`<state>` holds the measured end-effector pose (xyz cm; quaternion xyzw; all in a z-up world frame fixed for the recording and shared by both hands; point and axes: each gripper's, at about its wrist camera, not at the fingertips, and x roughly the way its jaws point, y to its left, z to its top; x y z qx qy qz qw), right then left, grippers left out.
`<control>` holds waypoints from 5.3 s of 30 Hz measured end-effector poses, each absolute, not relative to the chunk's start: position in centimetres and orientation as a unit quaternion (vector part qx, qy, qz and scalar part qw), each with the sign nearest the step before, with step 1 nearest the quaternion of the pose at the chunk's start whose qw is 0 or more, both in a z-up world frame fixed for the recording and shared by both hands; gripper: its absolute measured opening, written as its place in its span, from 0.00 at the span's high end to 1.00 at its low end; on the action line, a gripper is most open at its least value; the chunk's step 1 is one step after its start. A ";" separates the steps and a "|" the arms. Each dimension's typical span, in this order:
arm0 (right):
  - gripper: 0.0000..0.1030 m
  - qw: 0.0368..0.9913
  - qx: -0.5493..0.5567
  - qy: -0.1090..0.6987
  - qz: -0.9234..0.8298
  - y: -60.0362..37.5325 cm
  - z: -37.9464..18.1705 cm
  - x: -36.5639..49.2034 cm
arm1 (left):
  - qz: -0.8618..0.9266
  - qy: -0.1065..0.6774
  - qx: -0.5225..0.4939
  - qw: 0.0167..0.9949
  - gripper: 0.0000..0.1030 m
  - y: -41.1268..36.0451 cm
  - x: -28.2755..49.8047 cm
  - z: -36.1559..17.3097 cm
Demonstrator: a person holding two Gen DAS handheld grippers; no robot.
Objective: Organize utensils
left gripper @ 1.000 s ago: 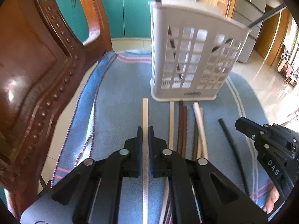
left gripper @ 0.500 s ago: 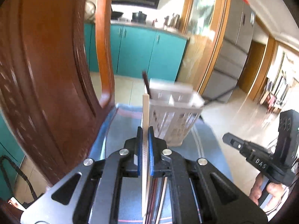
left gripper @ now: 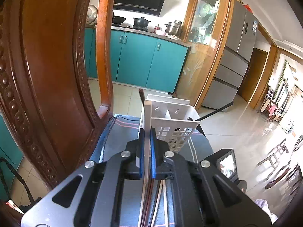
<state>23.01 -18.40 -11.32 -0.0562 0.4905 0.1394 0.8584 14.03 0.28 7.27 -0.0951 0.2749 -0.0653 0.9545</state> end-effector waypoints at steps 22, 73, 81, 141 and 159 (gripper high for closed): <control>0.94 0.949 0.171 0.118 0.237 -25.0 13.8 20.1 | -0.068 0.054 -0.187 0.979 0.94 3.5 14.3 16.8; 0.56 0.911 0.020 0.361 0.197 -20.4 -8.9 19.1 | 0.059 0.283 -0.039 0.957 0.60 0.8 16.1 -0.4; 0.45 0.881 0.028 0.435 0.185 -18.2 -12.3 21.5 | 0.051 0.275 -0.017 0.960 0.53 0.3 15.3 0.1; 0.64 0.881 0.097 0.448 0.115 -24.4 -12.0 21.0 | -0.001 0.418 0.019 0.908 0.35 -3.0 18.8 -7.4; 0.60 0.894 0.035 0.436 0.100 -22.6 -12.3 21.0 | -0.041 0.450 0.027 0.891 0.32 -4.7 18.9 -9.0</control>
